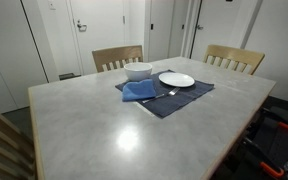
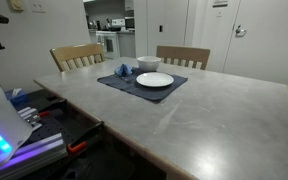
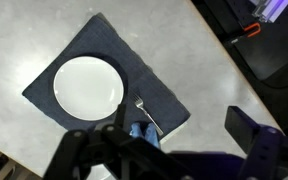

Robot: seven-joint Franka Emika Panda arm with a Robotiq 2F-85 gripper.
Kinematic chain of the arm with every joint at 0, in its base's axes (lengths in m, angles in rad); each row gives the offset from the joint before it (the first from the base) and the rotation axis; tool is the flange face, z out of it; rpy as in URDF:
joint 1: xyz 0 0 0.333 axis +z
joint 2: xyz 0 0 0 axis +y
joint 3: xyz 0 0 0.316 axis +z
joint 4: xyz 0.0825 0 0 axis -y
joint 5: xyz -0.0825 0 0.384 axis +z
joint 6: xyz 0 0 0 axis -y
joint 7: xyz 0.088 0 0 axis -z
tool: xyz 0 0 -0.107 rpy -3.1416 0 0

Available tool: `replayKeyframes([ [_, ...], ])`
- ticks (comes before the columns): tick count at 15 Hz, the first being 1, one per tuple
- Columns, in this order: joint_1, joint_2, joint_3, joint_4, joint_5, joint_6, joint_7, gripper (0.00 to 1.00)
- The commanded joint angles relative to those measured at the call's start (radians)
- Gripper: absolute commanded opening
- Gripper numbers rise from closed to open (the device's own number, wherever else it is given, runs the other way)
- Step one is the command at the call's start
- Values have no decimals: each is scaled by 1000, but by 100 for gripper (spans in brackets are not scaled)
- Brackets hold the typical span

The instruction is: Place the fork on the white plate

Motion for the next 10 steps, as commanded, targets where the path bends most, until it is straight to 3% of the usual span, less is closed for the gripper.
replayKeyframes([
  [1,-9,67,10,20,54,75,-94,100],
  [10,-3,155,61,2,187,294,-91,100],
])
